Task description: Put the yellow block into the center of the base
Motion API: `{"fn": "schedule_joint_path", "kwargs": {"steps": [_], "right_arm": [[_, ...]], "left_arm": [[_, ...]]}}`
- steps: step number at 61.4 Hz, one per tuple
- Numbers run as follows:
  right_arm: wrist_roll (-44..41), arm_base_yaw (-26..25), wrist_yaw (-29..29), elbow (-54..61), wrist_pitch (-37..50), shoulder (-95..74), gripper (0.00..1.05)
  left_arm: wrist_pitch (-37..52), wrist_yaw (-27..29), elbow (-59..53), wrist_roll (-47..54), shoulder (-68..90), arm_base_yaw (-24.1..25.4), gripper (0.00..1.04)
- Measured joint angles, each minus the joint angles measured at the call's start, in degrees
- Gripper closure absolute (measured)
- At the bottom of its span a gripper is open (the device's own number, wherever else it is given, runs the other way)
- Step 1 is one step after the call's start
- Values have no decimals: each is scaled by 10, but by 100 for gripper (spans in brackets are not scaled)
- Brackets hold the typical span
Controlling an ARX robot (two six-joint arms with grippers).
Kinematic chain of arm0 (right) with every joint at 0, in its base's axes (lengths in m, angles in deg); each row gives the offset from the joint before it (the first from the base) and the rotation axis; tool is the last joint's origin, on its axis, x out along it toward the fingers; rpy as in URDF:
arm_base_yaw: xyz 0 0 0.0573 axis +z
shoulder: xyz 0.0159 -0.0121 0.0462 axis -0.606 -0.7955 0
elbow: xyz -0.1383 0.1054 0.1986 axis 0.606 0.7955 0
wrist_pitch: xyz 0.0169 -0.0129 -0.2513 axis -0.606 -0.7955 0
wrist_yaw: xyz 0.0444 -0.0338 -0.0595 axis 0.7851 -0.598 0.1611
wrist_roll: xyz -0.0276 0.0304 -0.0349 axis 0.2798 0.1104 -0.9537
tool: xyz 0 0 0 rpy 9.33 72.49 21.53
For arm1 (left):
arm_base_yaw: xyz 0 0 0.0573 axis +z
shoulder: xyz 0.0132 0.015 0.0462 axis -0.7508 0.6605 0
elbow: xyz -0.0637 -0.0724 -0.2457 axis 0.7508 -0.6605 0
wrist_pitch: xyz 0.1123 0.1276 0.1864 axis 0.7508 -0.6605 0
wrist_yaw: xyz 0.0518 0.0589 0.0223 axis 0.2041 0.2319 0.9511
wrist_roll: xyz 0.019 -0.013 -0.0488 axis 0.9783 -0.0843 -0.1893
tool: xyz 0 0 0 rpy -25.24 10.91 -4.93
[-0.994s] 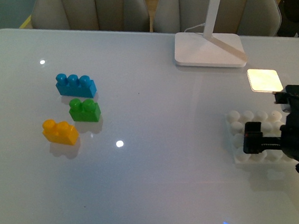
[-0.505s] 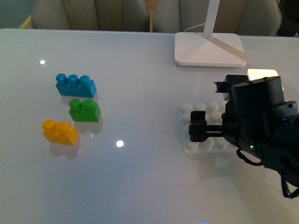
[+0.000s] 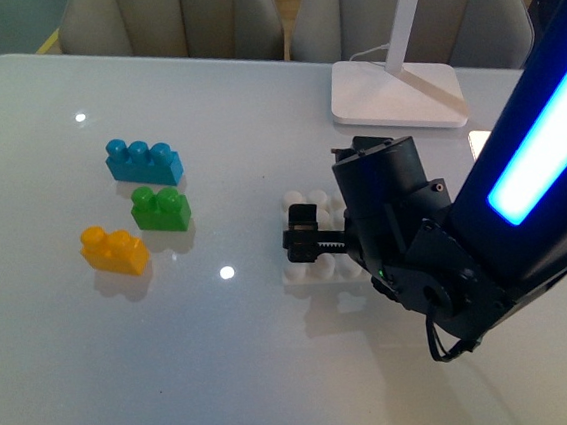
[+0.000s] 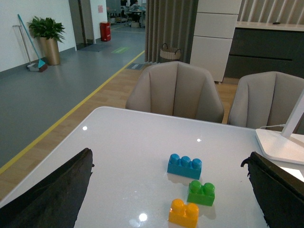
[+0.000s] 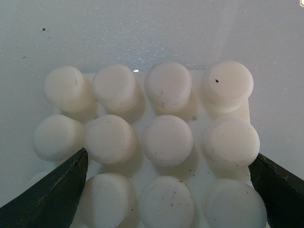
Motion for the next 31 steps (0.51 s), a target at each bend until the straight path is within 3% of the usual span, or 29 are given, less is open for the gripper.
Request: {"fn": "schedule_joint_path", "kwargs": {"steps": [31], "right_arm": [[55, 48, -6, -98, -80, -18, 9]], "left_arm": [[0, 0, 0, 0, 0, 0, 7]]}}
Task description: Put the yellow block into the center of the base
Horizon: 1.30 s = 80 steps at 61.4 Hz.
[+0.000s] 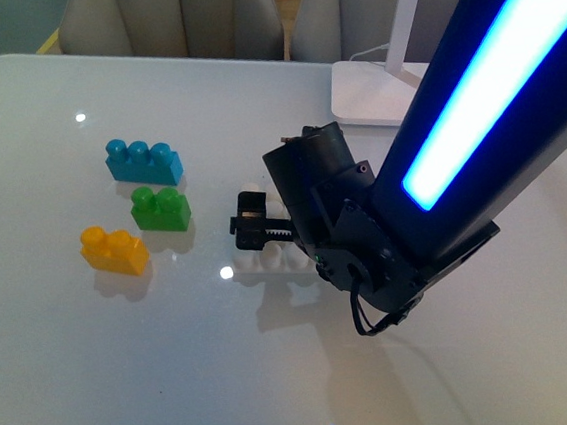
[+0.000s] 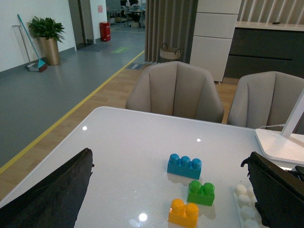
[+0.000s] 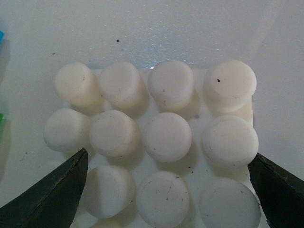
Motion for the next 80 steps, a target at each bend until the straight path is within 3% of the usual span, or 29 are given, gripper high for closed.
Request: {"fn": "schedule_joint_path", "kwargs": {"steps": [20, 44, 57, 65, 80], "right_arm": [[8, 14, 4, -29, -13, -7, 9], [12, -6, 27, 15, 38, 11, 9], [9, -47, 25, 86, 87, 81, 9], [-12, -73, 54, 166, 133, 169, 9], [-74, -159, 112, 386, 177, 386, 9]], "left_arm": [[0, 0, 0, 0, 0, 0, 7], [0, 0, 0, 0, 0, 0, 7], [0, 0, 0, 0, 0, 0, 7], [0, 0, 0, 0, 0, 0, 7], [0, 0, 0, 0, 0, 0, 7]]}}
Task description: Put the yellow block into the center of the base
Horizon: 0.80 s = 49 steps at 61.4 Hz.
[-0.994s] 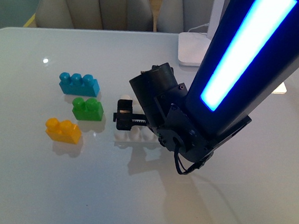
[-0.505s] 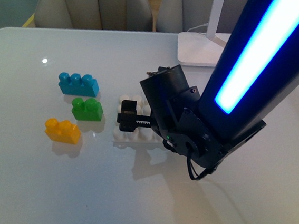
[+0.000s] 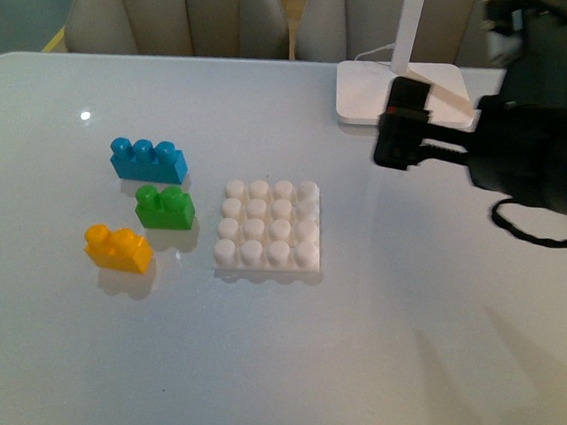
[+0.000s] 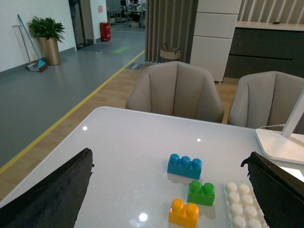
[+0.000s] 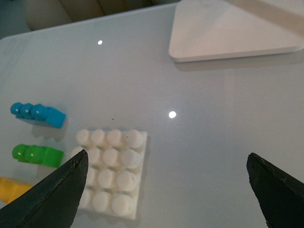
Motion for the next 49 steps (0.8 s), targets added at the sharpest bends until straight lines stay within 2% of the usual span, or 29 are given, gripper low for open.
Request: {"fn": "schedule_joint_path", "kwargs": {"steps": [8, 16, 18, 22, 27, 30, 32, 42, 46, 49], "right_arm": [[-27, -50, 34, 93, -25, 121, 9], [-54, -104, 64, 160, -89, 245, 9], [-72, -109, 54, 172, -80, 256, 11], [-129, -127, 7, 226, 68, 270, 23], [-173, -166, 33, 277, 146, 336, 36], [-194, -182, 34, 290, 132, 414, 50], [-202, -183, 37, 291, 81, 460, 59], [-212, -183, 39, 309, -17, 577, 93], [-215, -183, 39, 314, -40, 606, 103], [-217, -183, 39, 318, -63, 633, 103]], "left_arm": [[0, 0, 0, 0, 0, 0, 7], [0, 0, 0, 0, 0, 0, 7], [0, 0, 0, 0, 0, 0, 7], [0, -1, 0, 0, 0, 0, 7], [0, 0, 0, 0, 0, 0, 7], [0, 0, 0, 0, 0, 0, 7], [0, 0, 0, 0, 0, 0, 7], [0, 0, 0, 0, 0, 0, 7], [0, 0, 0, 0, 0, 0, 7], [0, 0, 0, 0, 0, 0, 7]]}}
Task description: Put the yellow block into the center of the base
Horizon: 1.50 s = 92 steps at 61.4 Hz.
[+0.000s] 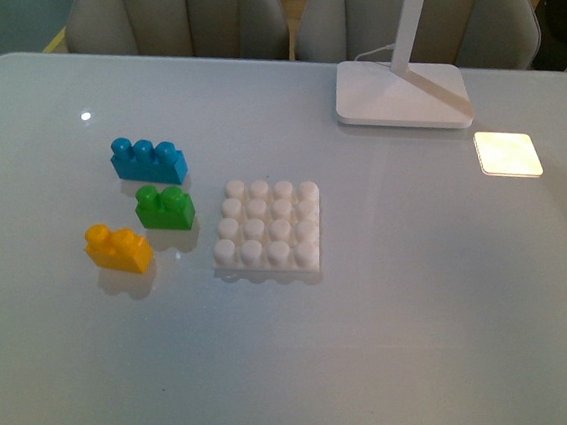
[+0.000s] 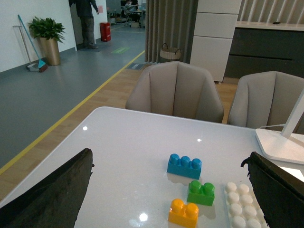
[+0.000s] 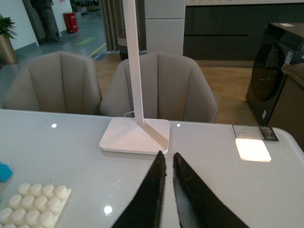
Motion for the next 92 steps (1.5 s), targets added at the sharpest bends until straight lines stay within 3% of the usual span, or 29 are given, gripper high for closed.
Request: {"fn": "schedule_joint_path", "kwargs": {"steps": [29, 71, 77, 92], "right_arm": [[0, 0, 0, 8, -184, 205, 103], [0, 0, 0, 8, -349, 374, 103], [0, 0, 1, 8, -443, 452, 103], [-1, 0, 0, 8, -449, 471, 101]], "left_arm": [[0, 0, 0, 0, 0, 0, 7], [0, 0, 0, 0, 0, 0, 7], [0, 0, 0, 0, 0, 0, 7], [0, 0, 0, 0, 0, 0, 7]]}}
